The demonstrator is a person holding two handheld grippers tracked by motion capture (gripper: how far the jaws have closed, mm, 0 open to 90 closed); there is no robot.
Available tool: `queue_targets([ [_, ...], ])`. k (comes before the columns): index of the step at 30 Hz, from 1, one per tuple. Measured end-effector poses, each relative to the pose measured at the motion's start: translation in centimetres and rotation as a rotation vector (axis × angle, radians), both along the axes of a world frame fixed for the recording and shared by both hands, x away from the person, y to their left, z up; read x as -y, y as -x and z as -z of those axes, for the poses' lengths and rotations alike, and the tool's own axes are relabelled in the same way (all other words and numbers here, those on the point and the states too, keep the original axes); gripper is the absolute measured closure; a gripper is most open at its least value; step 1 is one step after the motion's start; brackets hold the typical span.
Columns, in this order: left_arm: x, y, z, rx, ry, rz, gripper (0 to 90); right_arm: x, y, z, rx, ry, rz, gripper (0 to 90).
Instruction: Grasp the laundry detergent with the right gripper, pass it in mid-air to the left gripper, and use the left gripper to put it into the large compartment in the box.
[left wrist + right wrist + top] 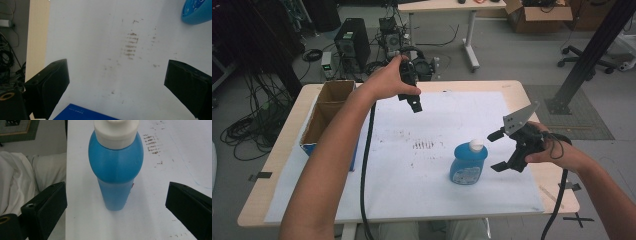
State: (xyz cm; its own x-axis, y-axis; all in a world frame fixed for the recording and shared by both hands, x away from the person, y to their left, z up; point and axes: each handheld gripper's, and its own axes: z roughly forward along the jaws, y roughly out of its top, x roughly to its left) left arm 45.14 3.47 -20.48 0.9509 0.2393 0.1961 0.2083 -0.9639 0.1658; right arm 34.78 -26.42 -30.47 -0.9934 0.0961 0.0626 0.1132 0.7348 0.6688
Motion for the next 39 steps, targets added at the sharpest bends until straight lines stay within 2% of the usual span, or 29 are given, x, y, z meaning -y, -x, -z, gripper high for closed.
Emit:
queue_targets([
  [27, 0.1, -0.2, 0.1, -0.003, -0.002, 0.002, 6.4, 0.6, -0.4, 3.1, -0.004, -0.093, -0.005, 3.7],
  [39, 0.2, -0.3, 0.3, -0.007, -0.007, 0.002, 6.5, 1.1, -0.5, 4.3, -0.006, -0.18, 0.0, 3.4],
])
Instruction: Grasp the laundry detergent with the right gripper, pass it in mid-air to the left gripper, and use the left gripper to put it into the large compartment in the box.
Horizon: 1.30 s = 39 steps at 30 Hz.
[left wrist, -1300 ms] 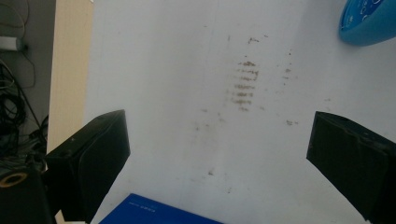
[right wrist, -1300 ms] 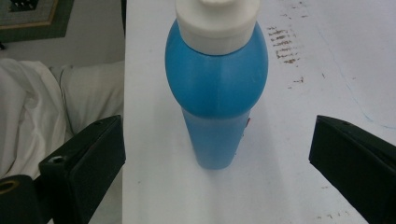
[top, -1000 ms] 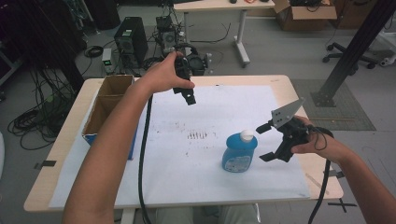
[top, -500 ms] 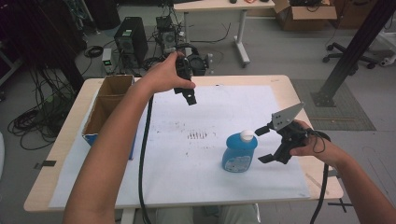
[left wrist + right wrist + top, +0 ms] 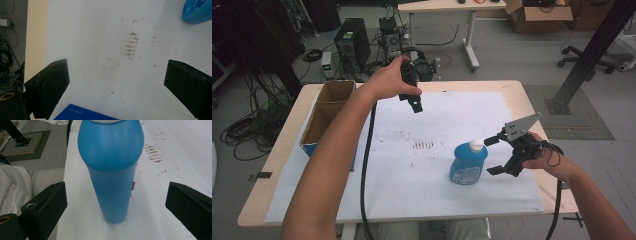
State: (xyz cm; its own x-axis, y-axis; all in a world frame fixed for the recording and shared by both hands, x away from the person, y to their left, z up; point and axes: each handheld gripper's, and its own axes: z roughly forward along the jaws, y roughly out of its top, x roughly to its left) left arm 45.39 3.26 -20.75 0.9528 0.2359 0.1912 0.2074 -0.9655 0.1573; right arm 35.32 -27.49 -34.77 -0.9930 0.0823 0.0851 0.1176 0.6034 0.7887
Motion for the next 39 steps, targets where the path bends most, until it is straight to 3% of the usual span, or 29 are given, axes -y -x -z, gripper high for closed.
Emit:
queue_targets([
  [39, 0.3, -0.1, 0.2, -0.004, -0.009, 0.003, 6.6, 0.0, 0.2, 2.6, -0.029, -0.098, 0.017, 2.4],
])
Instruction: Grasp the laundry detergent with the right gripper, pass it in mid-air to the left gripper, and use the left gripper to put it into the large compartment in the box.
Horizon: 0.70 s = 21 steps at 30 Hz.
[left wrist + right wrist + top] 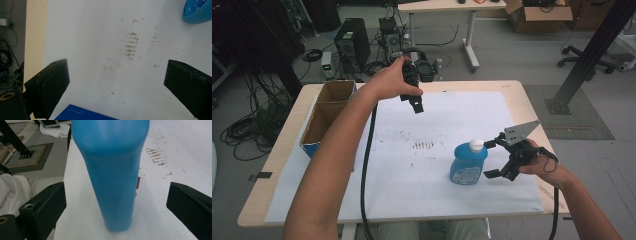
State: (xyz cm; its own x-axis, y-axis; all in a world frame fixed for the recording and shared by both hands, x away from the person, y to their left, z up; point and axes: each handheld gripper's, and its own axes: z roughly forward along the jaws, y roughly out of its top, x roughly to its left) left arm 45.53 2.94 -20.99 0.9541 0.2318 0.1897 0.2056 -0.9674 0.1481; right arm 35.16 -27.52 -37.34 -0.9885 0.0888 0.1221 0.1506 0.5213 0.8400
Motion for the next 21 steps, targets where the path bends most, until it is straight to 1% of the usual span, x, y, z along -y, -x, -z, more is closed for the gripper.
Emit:
queue_targets([
  [5, 0.0, 0.0, 0.0, -0.002, -0.001, 0.0, 6.6, -0.4, 0.1, 0.1, 0.003, -0.002, -0.003, 2.3],
  [9, 0.0, 0.0, 0.0, -0.001, -0.002, 0.002, 6.6, -0.7, 0.1, 0.2, 0.001, 0.004, -0.002, 2.2],
  [11, 0.0, 0.0, 0.0, -0.001, -0.002, 0.0, 6.6, -0.9, 0.2, 0.3, 0.008, 0.005, -0.002, 2.2],
  [21, 0.0, 0.0, 0.1, -0.001, -0.002, -0.001, 6.6, -1.8, 0.2, 1.0, 0.004, -0.007, 0.006, 2.2],
])
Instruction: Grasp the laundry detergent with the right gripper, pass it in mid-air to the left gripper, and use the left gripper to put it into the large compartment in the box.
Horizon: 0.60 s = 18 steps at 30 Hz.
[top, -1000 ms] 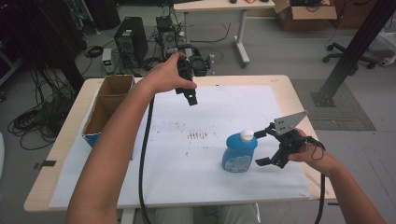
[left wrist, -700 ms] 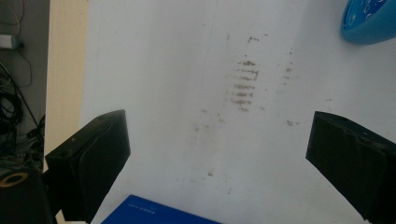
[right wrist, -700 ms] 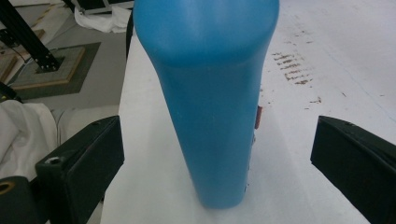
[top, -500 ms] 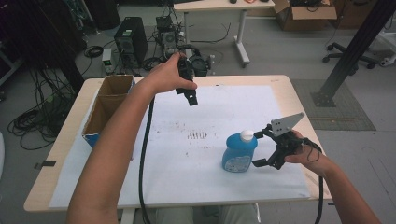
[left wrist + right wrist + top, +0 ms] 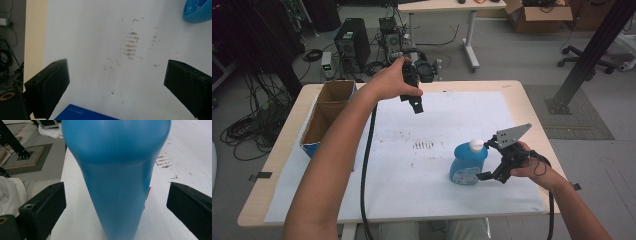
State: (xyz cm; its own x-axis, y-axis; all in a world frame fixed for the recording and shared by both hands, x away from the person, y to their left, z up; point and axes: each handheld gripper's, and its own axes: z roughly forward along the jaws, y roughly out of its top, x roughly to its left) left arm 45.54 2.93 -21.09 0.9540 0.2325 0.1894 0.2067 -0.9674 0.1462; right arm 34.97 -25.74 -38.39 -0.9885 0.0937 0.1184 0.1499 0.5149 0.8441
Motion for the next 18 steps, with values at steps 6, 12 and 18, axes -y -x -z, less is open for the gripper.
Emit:
queue_targets([
  [6, 0.09, -0.04, 0.03, -0.001, -0.003, 0.002, 6.6, -0.32, 0.04, 0.34, 0.009, -0.003, 0.004, 2.2],
  [12, 0.14, 0.01, 0.04, -0.001, -0.002, 0.003, 6.6, -0.7, 0.05, 0.42, 0.019, -0.009, 0.01, 2.2],
  [18, 0.01, 0.03, -0.03, -0.001, -0.006, 0.002, 6.6, -1.06, 0.07, 0.73, 0.02, -0.006, 0.01, 2.4],
])
